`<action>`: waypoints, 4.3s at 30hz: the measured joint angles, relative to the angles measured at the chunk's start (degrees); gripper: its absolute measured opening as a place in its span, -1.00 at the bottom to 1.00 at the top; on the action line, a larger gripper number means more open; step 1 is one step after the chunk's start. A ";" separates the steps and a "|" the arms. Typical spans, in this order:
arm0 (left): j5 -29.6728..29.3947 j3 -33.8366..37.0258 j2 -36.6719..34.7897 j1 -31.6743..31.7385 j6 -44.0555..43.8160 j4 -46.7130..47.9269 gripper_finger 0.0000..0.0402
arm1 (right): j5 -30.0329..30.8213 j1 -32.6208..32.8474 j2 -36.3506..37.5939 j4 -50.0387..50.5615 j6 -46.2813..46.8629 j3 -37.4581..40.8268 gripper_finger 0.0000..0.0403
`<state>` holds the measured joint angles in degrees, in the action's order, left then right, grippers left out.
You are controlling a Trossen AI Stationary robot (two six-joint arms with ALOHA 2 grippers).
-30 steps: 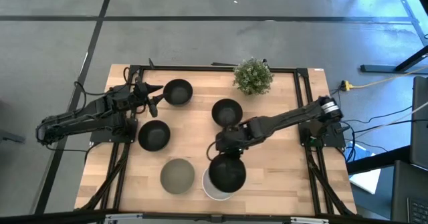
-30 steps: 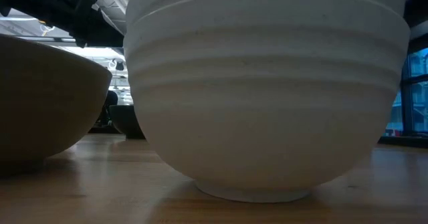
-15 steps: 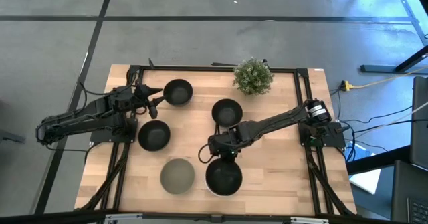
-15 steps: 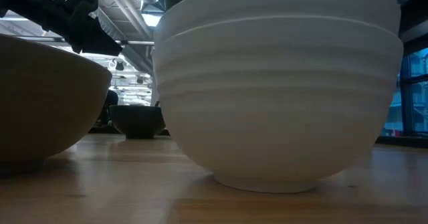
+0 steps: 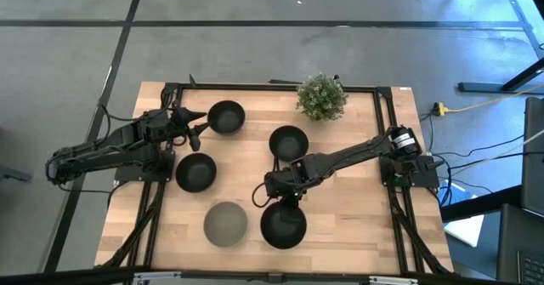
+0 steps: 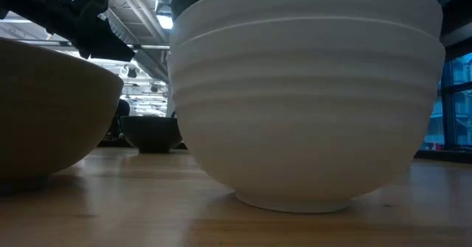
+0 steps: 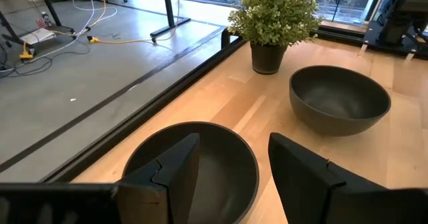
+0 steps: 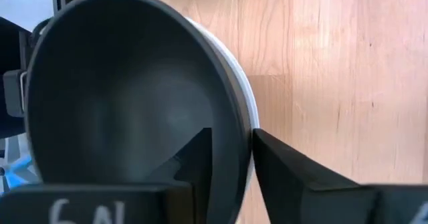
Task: Nest bowls inside each other
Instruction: Stack the black bowl on top of the white bowl, then stack the black bowl on top of the black bowl
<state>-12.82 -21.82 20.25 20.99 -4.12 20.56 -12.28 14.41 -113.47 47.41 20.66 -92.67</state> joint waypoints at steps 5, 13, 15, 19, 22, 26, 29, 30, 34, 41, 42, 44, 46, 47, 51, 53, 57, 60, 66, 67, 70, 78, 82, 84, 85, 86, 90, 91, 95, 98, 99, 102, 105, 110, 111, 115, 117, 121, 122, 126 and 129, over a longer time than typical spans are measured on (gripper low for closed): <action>0.00 0.00 0.00 -0.02 0.00 -0.02 -0.13 | 0.19 -0.50 0.09 2.22 -1.55 -3.96 -0.35; 0.00 0.00 0.00 -0.01 0.02 -0.02 -0.13 | 7.50 -2.33 0.11 10.88 -6.97 -13.75 -0.28; 0.00 0.00 0.00 0.00 0.02 -0.03 -0.13 | 11.34 -3.26 0.14 12.75 -7.85 -15.66 -0.28; 0.00 0.00 0.00 0.00 0.02 -0.03 -0.13 | 16.87 -5.59 0.15 14.90 -10.79 -17.25 -0.28; 0.00 -0.01 0.00 -0.01 0.04 -0.02 -0.13 | 19.65 -7.20 0.15 14.89 -15.50 -17.31 -0.28; 0.00 0.00 -0.01 0.00 0.24 -0.02 -0.13 | 19.78 -9.29 0.15 15.02 -16.54 -17.31 -0.28; 0.00 0.00 -0.01 -0.02 0.25 -0.02 -0.13 | 17.49 -10.87 0.15 16.36 -16.52 -17.31 -0.28; 0.00 -0.02 0.00 -0.02 0.26 -0.02 -0.13 | 16.84 -11.38 0.15 16.75 -16.52 -17.31 -0.28; 0.00 0.00 0.00 -0.02 0.26 -0.02 -0.13 | 13.58 -13.39 0.17 17.06 -16.56 -15.27 -0.22; -1.34 -0.01 0.00 0.00 0.28 -0.01 -0.13 | 9.59 -16.71 0.13 16.07 -17.98 -8.15 0.18; -1.53 0.00 0.00 0.00 0.28 -0.02 -0.13 | 9.71 -17.08 0.15 15.07 -18.09 -6.96 0.23; -1.92 0.00 0.00 -0.02 0.49 -0.02 -0.13 | 10.02 -17.75 0.11 13.80 -18.80 -5.00 0.31; -2.71 -0.01 0.00 -0.02 1.58 -0.01 -0.13 | 10.04 -18.03 0.11 12.02 -20.07 -3.28 0.35; -2.97 0.00 0.00 0.00 2.06 -0.02 -0.13 | 10.18 -18.05 0.11 10.86 -20.70 -2.41 0.36; -4.16 0.00 0.00 -0.01 3.21 -0.01 -0.13 | 10.15 -17.90 0.11 8.22 -22.24 -0.45 0.37; -4.66 0.00 -0.01 -0.01 3.23 -0.02 -0.13 | 10.13 -17.90 0.11 6.99 -22.42 0.65 0.37; -4.70 0.00 0.00 -0.02 3.25 -0.02 -0.13 | 10.16 -17.97 0.11 4.45 -21.88 2.61 0.37; -4.72 0.00 0.00 -0.01 3.21 -0.02 -0.13 | 10.15 -17.68 0.11 3.56 -22.44 4.04 0.37; -4.74 0.00 0.00 0.00 2.91 -0.04 -0.13 | 9.56 -17.65 0.11 2.31 -22.17 5.95 0.24; -4.74 0.00 0.00 -0.01 2.89 -0.03 -0.13 | 9.56 -17.68 0.11 2.21 -21.83 5.99 0.18; -4.74 0.00 0.00 0.00 2.84 -0.04 -0.13 | 9.59 -17.68 0.11 1.70 -21.16 5.99 -0.02; -4.74 0.00 -0.01 -0.01 2.82 -0.03 -0.13 | 9.59 -17.66 0.11 0.62 -21.15 5.99 -0.60; -4.74 0.00 -0.01 -0.01 2.82 -0.03 -0.13 | 9.78 -17.68 0.12 0.36 -21.21 5.98 -0.89; -4.74 0.00 0.00 0.00 2.82 -0.02 -0.13 | 10.27 -17.68 0.22 -0.08 -21.27 5.82 -0.94; -4.74 0.00 -0.02 -0.02 2.82 -0.02 -0.13 | 10.20 -17.68 0.22 0.06 -21.15 5.82 -0.93; -4.74 0.00 0.00 0.00 2.82 -0.02 -0.13 | 10.22 -17.68 0.22 0.09 -20.95 5.82 -0.92; -4.74 -0.01 0.00 -0.02 2.82 -0.02 -0.13 | 10.01 -17.67 0.22 1.86 -20.93 4.81 -0.95; -4.74 0.00 0.00 0.00 2.82 -0.02 -0.13 | 9.88 -17.56 0.20 2.82 -20.93 4.27 -0.95; -4.74 0.00 0.00 -0.02 2.82 -0.02 -0.13 | 9.30 -17.34 0.16 8.72 -20.67 0.49 -0.95; -4.74 0.00 -0.01 -0.02 2.82 -0.02 -0.13 | 10.30 -16.49 0.09 11.76 -20.67 -3.21 -0.95; -4.74 0.00 0.00 0.00 2.82 -0.02 -0.13 | 10.82 -16.09 0.09 12.10 -20.68 -4.43 -0.95; -4.74 0.00 0.00 0.00 2.97 -0.02 -0.13 | 10.94 -14.66 0.09 13.37 -20.67 -8.18 -0.95; -5.22 -0.01 0.00 -0.01 3.12 -0.02 -0.13 | 10.96 -12.89 0.09 14.20 -19.37 -12.28 -0.95; -5.73 0.00 0.00 -0.01 3.15 0.00 -0.13 | 13.16 -8.83 0.09 16.57 -16.85 -18.01 -0.95; -5.73 0.00 0.00 -0.01 3.15 0.00 -0.13 | 14.23 -7.84 0.09 17.39 -16.31 -18.95 -0.95; -5.75 0.00 -0.01 -0.01 3.15 0.00 -0.13 | 15.60 -4.11 0.09 19.05 -12.49 -21.25 -0.95; -5.75 0.00 0.00 0.00 3.13 0.00 -0.13 | 15.63 -2.33 0.09 19.53 -10.26 -21.85 -0.95; -5.76 -0.01 -0.01 0.00 2.40 -0.01 -0.13 | 15.66 1.16 0.09 19.59 -5.55 -22.14 -0.95; -5.75 0.00 0.00 0.00 1.88 -0.02 -0.13 | 15.66 2.05 0.09 19.58 -4.26 -22.14 -0.95; -5.75 0.00 0.00 -0.02 0.04 -0.02 -0.13 | 15.37 5.20 0.09 19.75 -0.03 -22.14 -0.95; -5.76 0.00 0.00 0.00 -0.24 0.00 -0.13 | 14.29 7.27 0.09 19.80 1.89 -22.14 -0.95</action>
<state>-18.58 -21.82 20.25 20.99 -4.36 20.56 2.00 21.69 -113.38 67.21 22.54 -114.80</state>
